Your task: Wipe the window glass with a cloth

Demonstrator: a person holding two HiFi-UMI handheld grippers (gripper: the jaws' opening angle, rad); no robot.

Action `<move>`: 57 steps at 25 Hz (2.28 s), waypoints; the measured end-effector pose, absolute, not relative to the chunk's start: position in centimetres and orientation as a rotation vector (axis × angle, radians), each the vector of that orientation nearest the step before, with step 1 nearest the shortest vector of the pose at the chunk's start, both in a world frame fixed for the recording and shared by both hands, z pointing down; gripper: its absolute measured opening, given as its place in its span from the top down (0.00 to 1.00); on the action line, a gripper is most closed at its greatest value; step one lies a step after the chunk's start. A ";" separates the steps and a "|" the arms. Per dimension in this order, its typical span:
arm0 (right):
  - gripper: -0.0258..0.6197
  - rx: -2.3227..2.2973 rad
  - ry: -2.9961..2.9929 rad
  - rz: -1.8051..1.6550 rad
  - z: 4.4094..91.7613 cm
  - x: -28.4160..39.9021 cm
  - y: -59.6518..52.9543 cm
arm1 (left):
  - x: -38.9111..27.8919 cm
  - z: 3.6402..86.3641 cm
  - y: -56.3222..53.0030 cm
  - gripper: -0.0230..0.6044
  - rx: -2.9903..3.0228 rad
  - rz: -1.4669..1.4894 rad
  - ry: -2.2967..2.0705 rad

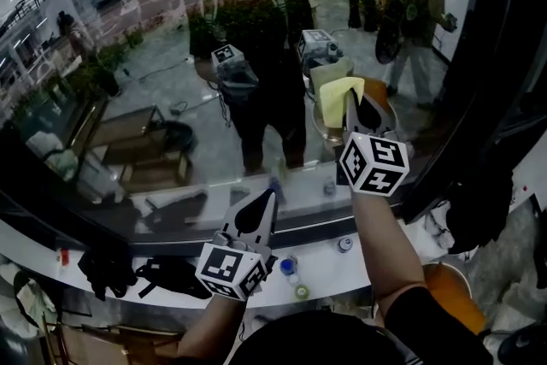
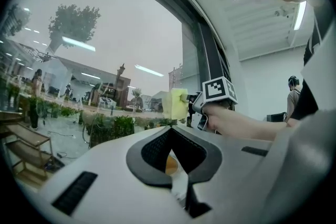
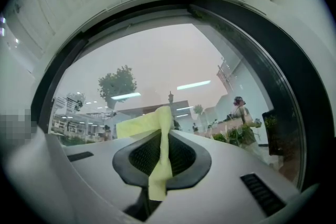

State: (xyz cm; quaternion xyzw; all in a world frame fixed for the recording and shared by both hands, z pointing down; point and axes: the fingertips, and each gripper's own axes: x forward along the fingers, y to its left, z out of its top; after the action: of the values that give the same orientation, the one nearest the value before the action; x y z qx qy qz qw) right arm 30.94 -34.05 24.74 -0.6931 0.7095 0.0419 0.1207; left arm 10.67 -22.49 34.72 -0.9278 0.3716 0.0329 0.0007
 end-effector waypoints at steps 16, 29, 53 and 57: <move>0.90 -1.946 2.147 0.150 24.6 10.9 -35.8 | -7.2 35.6 -22.0 0.96 -2.843 0.166 1.342; 0.90 -1.892 2.208 0.153 25.6 -5.7 -36.1 | -20.8 36.5 -22.0 0.96 -2.838 0.221 1.439; 0.90 -1.717 2.395 0.105 29.3 -19.3 -38.2 | -29.9 38.3 -22.7 0.96 -2.758 0.153 1.647; 0.90 -1.723 2.392 0.136 29.2 -18.9 -38.0 | -29.9 38.3 -22.6 0.96 -2.752 0.147 1.671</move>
State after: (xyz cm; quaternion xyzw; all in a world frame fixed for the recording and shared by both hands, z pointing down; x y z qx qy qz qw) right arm -18.95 -37.95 29.21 -0.5813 0.8068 0.0459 0.0950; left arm -29.88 -22.56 38.33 -0.8532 0.5179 0.0457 -0.0407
